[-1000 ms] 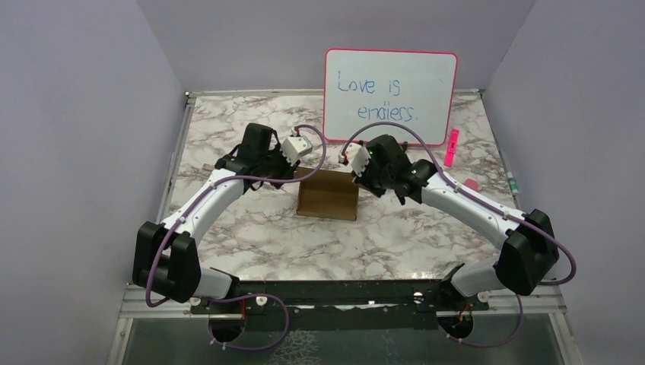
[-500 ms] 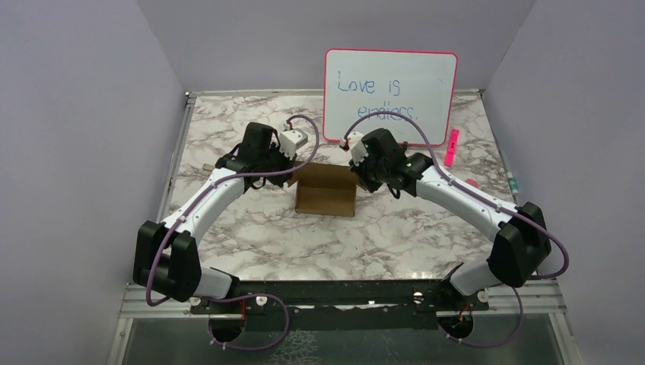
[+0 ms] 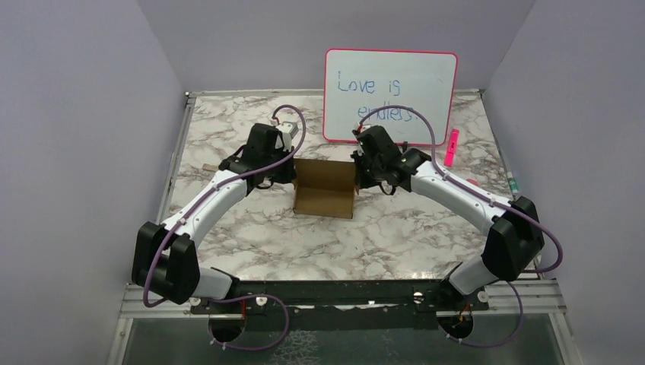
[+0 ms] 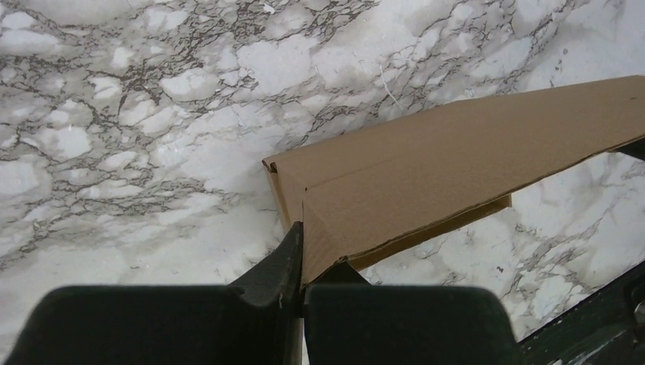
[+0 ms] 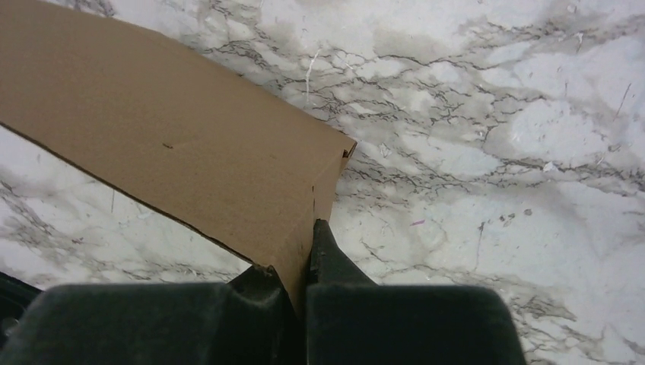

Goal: Fold the paper box

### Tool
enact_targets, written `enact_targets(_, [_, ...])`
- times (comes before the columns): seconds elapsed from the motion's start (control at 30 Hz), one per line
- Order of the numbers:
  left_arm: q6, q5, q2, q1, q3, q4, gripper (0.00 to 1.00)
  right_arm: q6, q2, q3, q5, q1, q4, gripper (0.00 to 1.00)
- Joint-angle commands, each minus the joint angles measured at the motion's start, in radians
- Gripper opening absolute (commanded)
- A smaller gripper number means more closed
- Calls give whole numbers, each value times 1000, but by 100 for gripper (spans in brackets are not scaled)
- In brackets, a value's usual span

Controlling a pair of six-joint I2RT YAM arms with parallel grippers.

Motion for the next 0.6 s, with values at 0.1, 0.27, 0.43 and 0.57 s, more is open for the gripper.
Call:
enact_targets(0.1, [-197, -99, -4, -73, -31, 72, 0, 290, 44, 25, 102, 12, -32, 1])
enact_targets(0.27, [-222, -131, -15, -96, -54, 99, 0, 428, 51, 29, 167, 15, -55, 1])
enact_targets(0.43, [-248, -156, -43, -107, -80, 124, 0, 469, 14, -29, 207, 32, 19, 1])
enact_targets(0.57, [-277, -161, -77, -120, -130, 160, 0, 456, -30, -108, 252, 61, 91, 1])
